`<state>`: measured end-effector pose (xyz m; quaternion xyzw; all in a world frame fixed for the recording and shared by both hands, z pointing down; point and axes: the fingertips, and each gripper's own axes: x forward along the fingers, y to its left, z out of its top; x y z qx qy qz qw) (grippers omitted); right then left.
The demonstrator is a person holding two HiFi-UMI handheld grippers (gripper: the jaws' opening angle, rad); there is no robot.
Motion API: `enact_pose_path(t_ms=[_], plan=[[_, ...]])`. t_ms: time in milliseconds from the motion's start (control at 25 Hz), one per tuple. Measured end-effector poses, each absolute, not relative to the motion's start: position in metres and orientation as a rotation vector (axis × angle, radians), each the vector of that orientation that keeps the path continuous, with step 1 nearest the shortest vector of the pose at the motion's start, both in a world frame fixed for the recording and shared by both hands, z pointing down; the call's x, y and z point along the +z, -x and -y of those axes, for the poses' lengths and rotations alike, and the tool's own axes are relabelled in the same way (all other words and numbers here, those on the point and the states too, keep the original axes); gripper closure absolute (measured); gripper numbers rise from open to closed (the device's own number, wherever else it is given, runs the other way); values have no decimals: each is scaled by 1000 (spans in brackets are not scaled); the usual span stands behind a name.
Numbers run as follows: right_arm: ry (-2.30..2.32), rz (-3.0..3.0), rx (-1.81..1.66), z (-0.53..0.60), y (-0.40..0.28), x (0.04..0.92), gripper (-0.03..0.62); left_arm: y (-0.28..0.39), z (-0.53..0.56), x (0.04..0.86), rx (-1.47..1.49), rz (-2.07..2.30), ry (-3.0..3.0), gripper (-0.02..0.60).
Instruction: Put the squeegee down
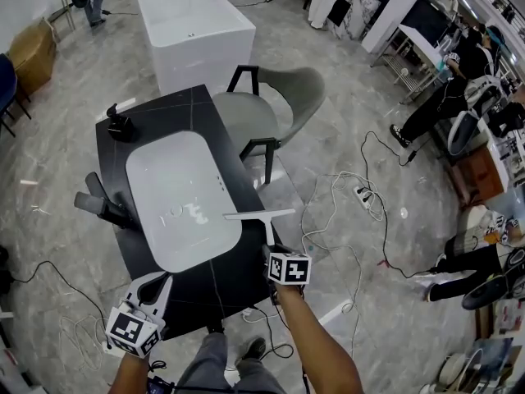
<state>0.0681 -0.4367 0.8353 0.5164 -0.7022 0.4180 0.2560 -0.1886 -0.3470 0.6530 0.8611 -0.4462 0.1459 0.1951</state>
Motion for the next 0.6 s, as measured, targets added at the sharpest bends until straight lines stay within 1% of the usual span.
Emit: enact_pose_path(t_ms=[280,600], plan=[[-1342,1887,1082,433,-68,833,487,188,343,647,402,1256,-2422,575],[-1305,1910,989,429,-68,818,461,187,334,642,397,1268,-2418,575]])
